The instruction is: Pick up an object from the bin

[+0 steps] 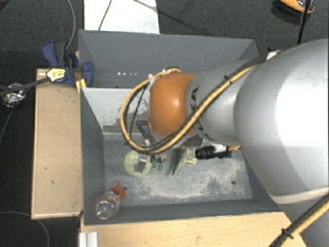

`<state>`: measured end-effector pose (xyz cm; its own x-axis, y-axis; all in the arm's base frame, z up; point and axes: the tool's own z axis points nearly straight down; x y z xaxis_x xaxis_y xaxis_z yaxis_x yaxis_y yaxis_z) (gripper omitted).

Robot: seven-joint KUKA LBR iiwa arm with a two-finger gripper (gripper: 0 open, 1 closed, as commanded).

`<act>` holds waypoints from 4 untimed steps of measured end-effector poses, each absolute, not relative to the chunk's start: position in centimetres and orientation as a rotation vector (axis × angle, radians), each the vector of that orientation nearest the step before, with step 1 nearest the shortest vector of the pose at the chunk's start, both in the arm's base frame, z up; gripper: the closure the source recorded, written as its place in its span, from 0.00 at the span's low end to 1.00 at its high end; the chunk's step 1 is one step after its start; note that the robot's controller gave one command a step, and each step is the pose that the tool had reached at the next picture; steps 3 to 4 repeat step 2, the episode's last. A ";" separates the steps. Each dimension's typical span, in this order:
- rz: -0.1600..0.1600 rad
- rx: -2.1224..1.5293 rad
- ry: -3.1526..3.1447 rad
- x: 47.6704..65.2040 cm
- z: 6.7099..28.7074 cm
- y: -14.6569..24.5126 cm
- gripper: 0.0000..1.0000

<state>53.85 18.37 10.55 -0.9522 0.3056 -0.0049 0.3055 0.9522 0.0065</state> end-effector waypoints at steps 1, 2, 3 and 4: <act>0.011 0.485 3.096 53.9 11.5 18.4 1.00; 0.011 0.484 3.095 53.9 12.1 18.4 1.00; 0.011 0.484 3.095 53.9 12.1 18.4 1.00; 0.011 0.484 3.095 53.9 12.1 18.4 1.00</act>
Offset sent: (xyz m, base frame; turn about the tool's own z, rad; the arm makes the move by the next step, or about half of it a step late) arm 0.0001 0.0001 0.0045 0.0000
